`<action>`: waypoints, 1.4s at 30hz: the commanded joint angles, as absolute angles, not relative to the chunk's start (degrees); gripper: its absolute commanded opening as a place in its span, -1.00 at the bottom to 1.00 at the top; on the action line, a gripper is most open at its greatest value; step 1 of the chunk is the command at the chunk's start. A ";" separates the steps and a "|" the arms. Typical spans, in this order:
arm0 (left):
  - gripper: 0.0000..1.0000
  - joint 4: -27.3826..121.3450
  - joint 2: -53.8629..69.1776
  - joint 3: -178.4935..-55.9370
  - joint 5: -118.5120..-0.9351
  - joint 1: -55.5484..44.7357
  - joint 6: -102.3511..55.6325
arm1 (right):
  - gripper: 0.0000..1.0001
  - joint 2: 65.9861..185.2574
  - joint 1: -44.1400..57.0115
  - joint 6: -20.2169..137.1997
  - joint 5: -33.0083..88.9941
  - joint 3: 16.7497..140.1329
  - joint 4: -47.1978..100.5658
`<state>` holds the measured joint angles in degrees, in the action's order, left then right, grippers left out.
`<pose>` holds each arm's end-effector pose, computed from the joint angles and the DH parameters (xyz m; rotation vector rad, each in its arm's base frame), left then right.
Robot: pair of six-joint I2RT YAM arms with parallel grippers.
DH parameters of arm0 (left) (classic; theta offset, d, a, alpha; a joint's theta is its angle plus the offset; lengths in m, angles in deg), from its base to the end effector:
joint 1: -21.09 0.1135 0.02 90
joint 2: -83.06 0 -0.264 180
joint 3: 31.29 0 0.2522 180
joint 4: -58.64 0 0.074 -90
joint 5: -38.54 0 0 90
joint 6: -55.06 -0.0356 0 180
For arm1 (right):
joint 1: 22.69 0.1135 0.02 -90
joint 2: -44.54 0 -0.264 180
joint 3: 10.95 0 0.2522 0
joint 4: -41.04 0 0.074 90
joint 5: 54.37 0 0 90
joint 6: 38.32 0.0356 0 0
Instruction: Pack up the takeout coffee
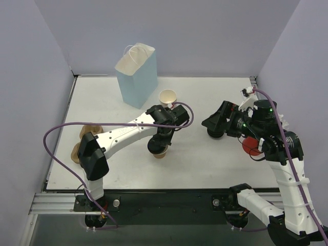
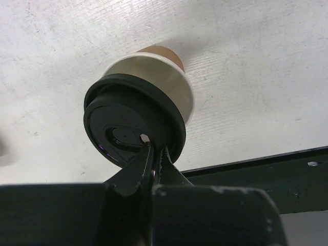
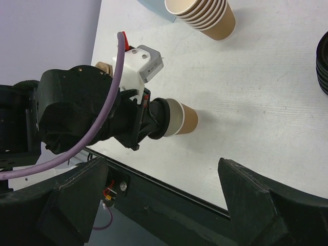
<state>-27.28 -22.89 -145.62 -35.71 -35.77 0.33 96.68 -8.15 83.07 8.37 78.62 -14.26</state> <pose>0.2079 -0.3007 0.2984 0.4818 2.7522 0.0485 0.1496 0.0556 0.4428 -0.0547 1.9695 0.9845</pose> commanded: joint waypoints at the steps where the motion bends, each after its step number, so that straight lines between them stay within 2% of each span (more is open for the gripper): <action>1: -1.00 -27.90 -23.55 -148.58 -35.11 -36.12 -0.22 | 0.88 97.19 -8.72 83.14 8.56 81.29 -15.08; 10: -0.96 -27.46 -25.13 -149.37 -35.55 -36.21 -0.66 | 0.88 97.01 -8.80 82.70 8.83 81.47 -15.52; 23: -0.78 -27.55 -27.68 -150.60 -35.99 -36.39 -1.01 | 0.87 97.10 -8.72 81.74 9.53 82.79 -16.67; 34: -0.36 -28.86 -27.50 -152.62 -35.64 -36.65 -0.84 | 0.88 97.63 -8.72 81.56 9.53 83.49 -17.28; 42: -0.25 -29.38 -25.40 -157.36 -36.88 -36.30 0.21 | 0.87 98.33 -8.72 82.00 9.62 83.49 -17.19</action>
<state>-28.18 -28.00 -152.92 -36.54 -36.36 -0.87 97.97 -8.43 81.54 9.31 81.81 -16.75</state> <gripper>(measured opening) 0.369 0.937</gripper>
